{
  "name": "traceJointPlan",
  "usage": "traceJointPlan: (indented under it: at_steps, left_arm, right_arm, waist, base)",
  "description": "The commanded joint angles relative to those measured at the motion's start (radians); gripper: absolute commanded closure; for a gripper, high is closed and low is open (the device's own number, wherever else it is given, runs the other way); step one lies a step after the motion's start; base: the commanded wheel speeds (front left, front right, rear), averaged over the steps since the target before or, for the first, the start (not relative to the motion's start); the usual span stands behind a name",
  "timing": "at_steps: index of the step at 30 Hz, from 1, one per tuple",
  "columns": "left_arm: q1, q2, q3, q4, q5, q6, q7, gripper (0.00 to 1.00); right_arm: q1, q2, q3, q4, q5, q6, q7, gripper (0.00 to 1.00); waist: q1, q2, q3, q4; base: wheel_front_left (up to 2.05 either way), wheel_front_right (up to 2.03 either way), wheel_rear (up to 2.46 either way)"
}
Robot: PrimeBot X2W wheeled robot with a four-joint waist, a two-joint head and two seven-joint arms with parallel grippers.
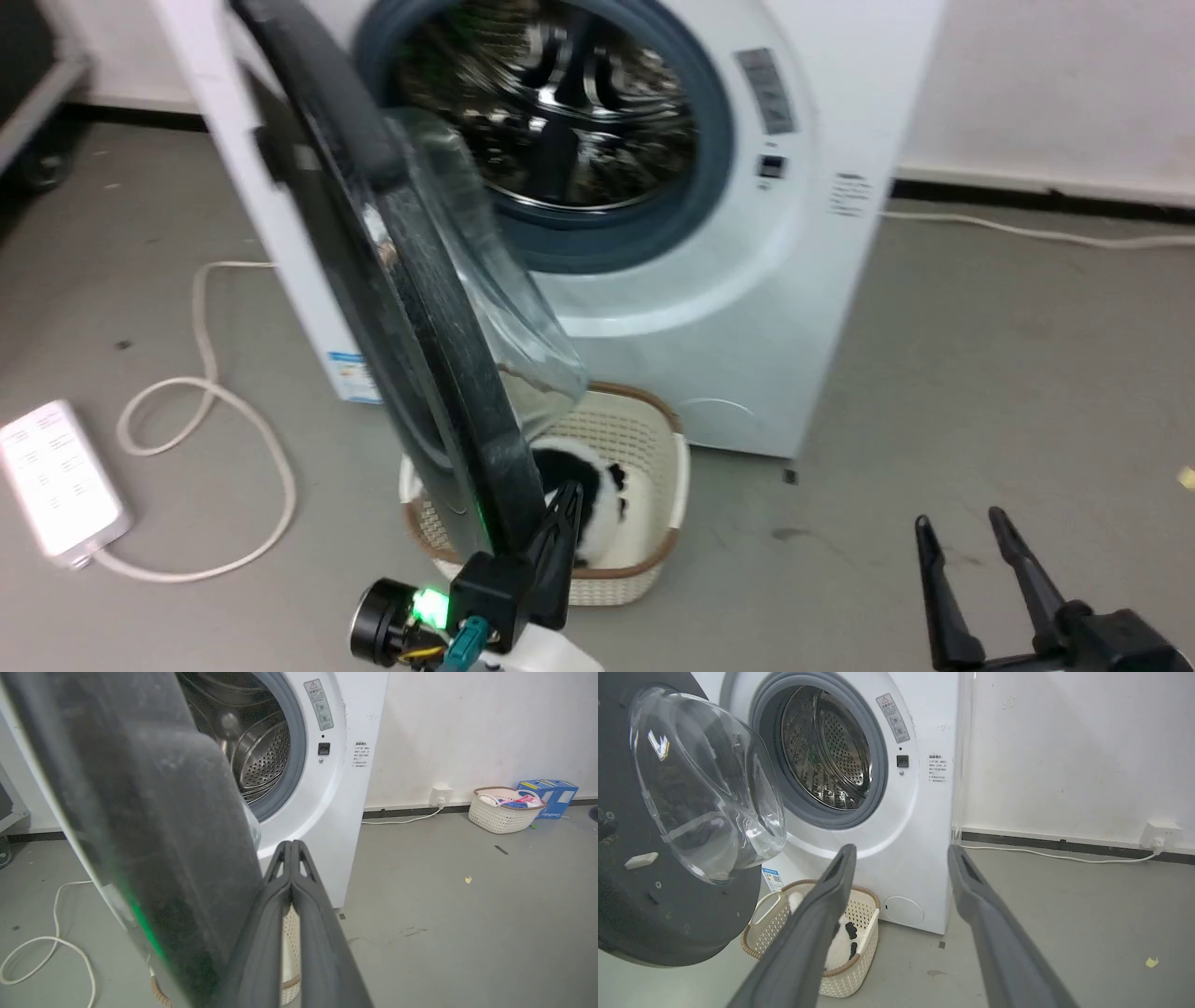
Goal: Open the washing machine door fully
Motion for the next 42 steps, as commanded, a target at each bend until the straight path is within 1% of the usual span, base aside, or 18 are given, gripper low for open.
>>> traceJointPlan:
  at_steps: [1,6,11,14,18,22,26,30,33,34,42]
  left_arm:
    - [0.017,0.019,0.021,0.003,-0.011,0.013,-0.007,1.00]
    - [0.038,0.046,0.029,-0.012,-0.016,0.016,0.009,1.00]
    - [0.046,0.069,0.048,-0.036,-0.024,0.025,0.026,1.00]
    - [0.049,0.084,0.079,-0.049,-0.039,0.038,0.029,1.00]
    - [0.039,0.117,0.135,-0.059,-0.064,0.052,0.035,1.00]
    - [0.014,0.156,0.206,-0.055,-0.104,0.056,0.042,1.00]
    - [-0.020,0.211,0.304,-0.033,-0.152,0.066,0.038,1.00]
    - [-0.067,0.277,0.396,0.016,-0.202,0.058,0.039,1.00]
    - [-0.115,0.329,0.437,0.066,-0.215,0.049,0.040,1.00]
    - [-0.169,0.372,0.467,0.129,-0.226,0.039,0.032,1.00]
    - [-0.259,0.427,0.510,0.264,-0.250,0.024,-0.011,1.00]
  right_arm:
    - [-0.002,0.004,0.008,0.006,-0.030,0.001,-0.004,0.00]
    - [0.007,0.004,-0.002,0.006,-0.031,0.001,-0.004,0.00]
    - [0.007,0.004,0.014,0.012,-0.030,0.001,-0.004,0.00]
    - [-0.002,0.004,0.022,0.011,-0.034,0.001,-0.004,0.00]
    - [-0.018,0.004,0.028,0.005,-0.048,0.001,-0.002,0.00]
    - [-0.038,0.003,0.031,-0.010,-0.070,0.001,0.012,0.00]
    - [-0.059,-0.017,0.031,-0.027,-0.076,0.001,0.024,0.00]
    - [-0.072,-0.039,0.026,-0.046,-0.076,0.001,0.040,0.00]
    - [-0.082,-0.059,0.026,-0.063,-0.075,0.001,0.053,0.00]
    - [-0.094,-0.078,0.019,-0.081,-0.071,0.001,0.064,0.00]
    - [-0.099,-0.098,0.009,-0.102,-0.065,0.001,0.079,0.00]
  waist:
    - [0.0000,-0.0001,-0.018,0.057]
    - [0.0000,-0.0001,-0.027,0.158]
    - [0.0000,-0.0001,-0.014,0.248]
    - [0.0000,-0.0001,0.007,0.284]
    - [0.0000,-0.0001,0.051,0.312]
    - [0.0000,-0.0001,0.106,0.320]
    - [0.0000,-0.0001,0.159,0.311]
    - [0.0000,-0.0001,0.203,0.296]
    - [0.0000,-0.0001,0.236,0.281]
    - [0.0000,-0.0001,0.265,0.269]
    - [0.0000,-0.0001,0.284,0.245]
  base:
    - [0.00,0.00,0.00]
    - [0.00,0.00,0.00]
    - [0.00,0.00,0.00]
    - [0.00,0.00,0.00]
    - [0.00,0.00,0.00]
    - [0.00,0.00,0.00]
    - [0.00,0.00,0.00]
    - [0.00,0.00,0.00]
    - [0.00,0.00,0.00]
    - [0.00,0.00,0.00]
    - [0.00,0.00,0.00]
